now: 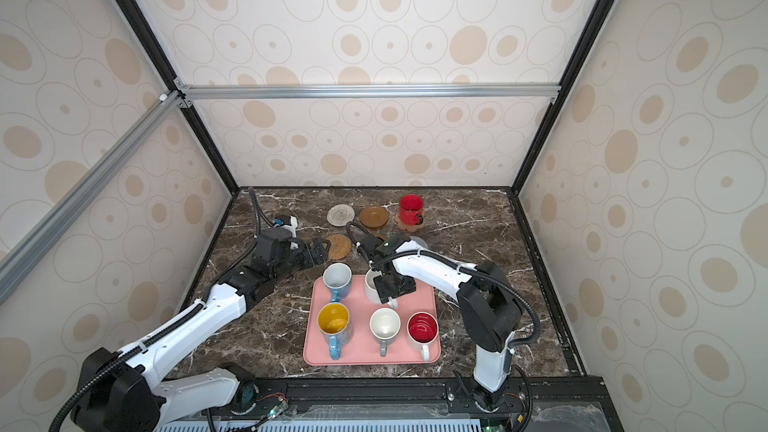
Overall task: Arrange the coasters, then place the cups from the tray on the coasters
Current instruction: 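Lower the right gripper and grasp the white mug by its rim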
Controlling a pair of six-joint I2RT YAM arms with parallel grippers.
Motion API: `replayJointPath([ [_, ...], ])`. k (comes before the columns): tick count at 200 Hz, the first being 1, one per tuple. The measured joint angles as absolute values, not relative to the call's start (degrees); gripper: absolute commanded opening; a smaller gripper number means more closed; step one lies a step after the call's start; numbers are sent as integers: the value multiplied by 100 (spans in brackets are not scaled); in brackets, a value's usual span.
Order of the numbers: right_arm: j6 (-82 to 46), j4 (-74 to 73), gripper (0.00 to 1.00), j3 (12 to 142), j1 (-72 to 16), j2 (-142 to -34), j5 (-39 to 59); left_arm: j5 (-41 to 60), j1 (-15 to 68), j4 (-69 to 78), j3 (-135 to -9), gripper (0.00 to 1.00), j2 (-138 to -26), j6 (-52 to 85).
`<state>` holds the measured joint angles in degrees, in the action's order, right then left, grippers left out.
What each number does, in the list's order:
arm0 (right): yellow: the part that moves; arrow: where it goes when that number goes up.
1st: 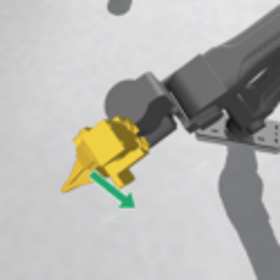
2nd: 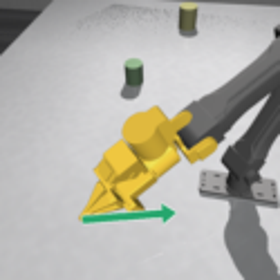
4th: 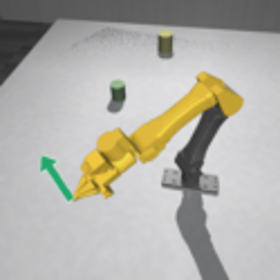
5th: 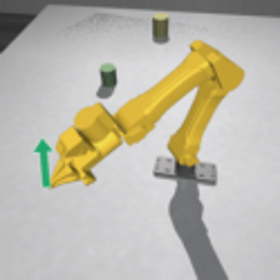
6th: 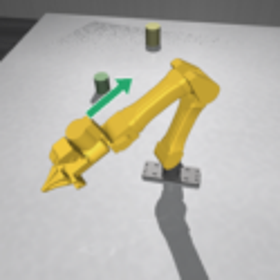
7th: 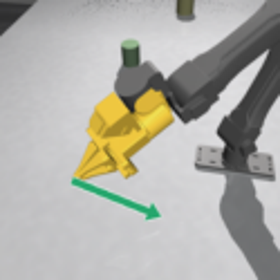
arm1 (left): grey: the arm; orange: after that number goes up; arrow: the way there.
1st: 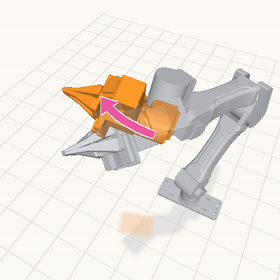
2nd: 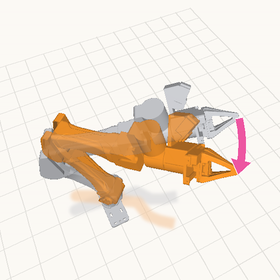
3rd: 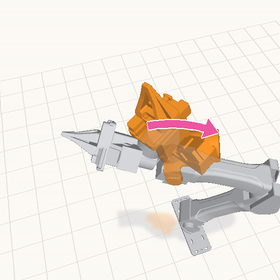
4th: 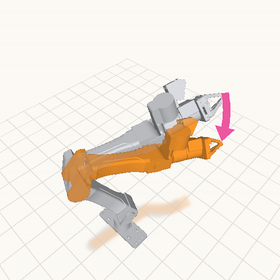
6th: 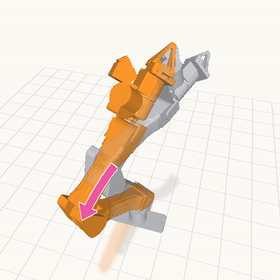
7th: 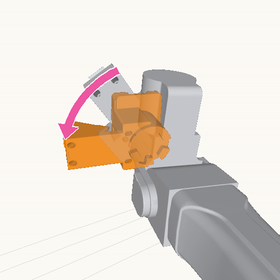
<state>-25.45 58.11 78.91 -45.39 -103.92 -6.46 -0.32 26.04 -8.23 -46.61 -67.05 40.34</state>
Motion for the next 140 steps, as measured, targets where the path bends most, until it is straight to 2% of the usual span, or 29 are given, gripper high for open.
replayJointPath([
  [79,-2021,5043,43,7371,-4536,-10208,-489,-34,2604,-821,-4663,100,-6705,4040],
  [140,-1662,4720,37,7179,-4543,-10200,-408,-36,2604,-819,-4661,100,-6705,4045],
])
